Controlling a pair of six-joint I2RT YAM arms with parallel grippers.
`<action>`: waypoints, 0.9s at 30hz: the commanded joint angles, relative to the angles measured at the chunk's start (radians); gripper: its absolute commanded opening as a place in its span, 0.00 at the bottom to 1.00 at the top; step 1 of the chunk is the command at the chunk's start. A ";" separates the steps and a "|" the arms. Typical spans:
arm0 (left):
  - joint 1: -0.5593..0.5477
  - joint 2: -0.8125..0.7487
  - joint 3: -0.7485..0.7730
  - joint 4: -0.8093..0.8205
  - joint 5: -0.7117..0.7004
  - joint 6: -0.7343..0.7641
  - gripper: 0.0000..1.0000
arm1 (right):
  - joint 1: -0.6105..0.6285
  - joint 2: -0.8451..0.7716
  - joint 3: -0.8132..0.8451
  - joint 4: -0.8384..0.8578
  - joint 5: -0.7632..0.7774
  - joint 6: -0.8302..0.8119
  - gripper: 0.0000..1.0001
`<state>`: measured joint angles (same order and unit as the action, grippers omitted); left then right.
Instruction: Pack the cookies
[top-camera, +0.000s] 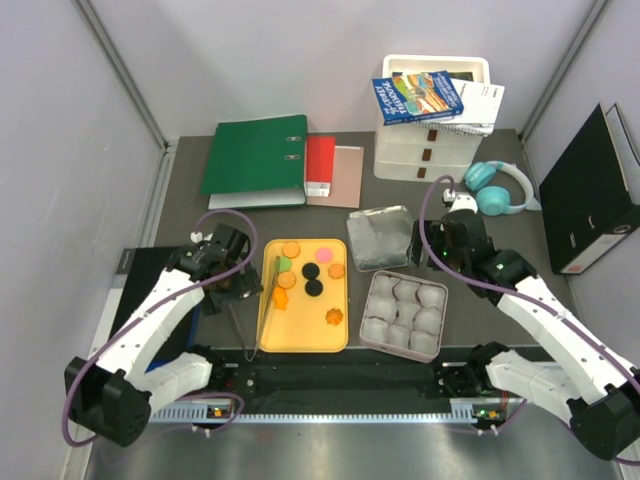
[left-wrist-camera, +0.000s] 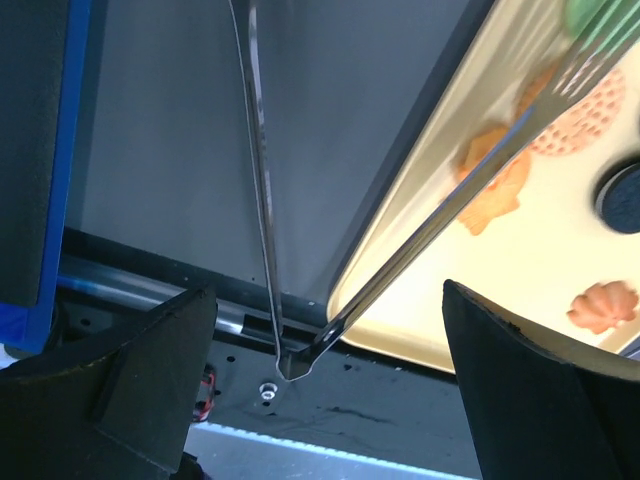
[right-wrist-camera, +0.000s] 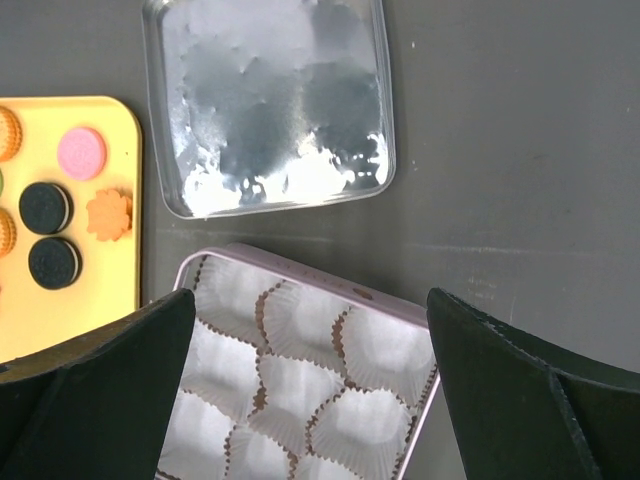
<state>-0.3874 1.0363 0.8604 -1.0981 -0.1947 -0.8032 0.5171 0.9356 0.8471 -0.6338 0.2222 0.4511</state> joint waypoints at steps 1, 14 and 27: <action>-0.008 0.017 -0.027 -0.025 0.041 0.038 0.99 | 0.011 -0.029 -0.006 0.006 -0.007 0.018 0.99; -0.024 0.149 -0.072 0.086 0.126 0.044 0.99 | 0.011 -0.041 -0.037 0.000 -0.003 0.029 0.99; -0.077 0.223 -0.126 0.149 0.133 -0.004 0.99 | 0.011 -0.046 -0.042 0.003 0.009 0.008 0.99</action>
<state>-0.4488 1.2472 0.7540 -0.9855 -0.0666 -0.7807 0.5171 0.9039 0.8093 -0.6479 0.2188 0.4656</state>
